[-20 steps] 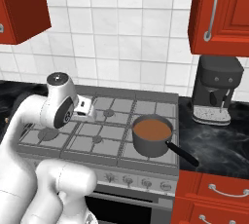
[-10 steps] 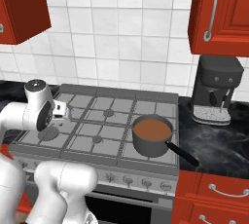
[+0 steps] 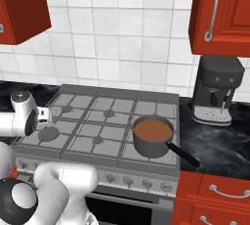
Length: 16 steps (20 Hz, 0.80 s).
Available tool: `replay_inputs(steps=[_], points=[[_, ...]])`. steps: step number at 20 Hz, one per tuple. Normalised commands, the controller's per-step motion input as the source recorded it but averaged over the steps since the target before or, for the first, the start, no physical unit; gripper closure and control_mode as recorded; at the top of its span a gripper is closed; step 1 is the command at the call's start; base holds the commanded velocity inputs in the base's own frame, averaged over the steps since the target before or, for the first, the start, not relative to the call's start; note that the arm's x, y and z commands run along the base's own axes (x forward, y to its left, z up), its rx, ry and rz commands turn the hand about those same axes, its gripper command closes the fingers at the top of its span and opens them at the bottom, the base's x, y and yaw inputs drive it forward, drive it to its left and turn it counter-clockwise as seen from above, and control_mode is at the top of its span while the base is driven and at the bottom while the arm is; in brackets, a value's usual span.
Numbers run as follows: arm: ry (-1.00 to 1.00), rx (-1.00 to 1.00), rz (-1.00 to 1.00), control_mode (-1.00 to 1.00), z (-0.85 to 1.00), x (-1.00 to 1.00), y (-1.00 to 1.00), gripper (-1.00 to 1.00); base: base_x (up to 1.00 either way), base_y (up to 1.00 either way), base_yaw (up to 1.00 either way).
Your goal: Pick up the sugar cube(s) and place them in the saucepan with hot chocolate.
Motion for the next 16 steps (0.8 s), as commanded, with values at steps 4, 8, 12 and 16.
replay_inputs(steps=[4, 8, 12, 16], points=[[0.09, -0.11, 0.04, -1.0, -0.01, 0.57, 0.85, -1.0, 0.0, 0.0, 0.0], [0.08, -0.1, 0.0, -1.0, 0.03, 0.47, 0.71, -1.0, 0.0, 0.0, 0.0], [0.09, 0.0, 0.01, -1.0, 0.11, 0.0, 0.37, -1.0, 0.0, 0.0, 0.0], [0.13, 0.0, 0.07, -1.0, 0.0, 0.0, 0.21, -1.0, 0.0, 0.0, 0.0]])
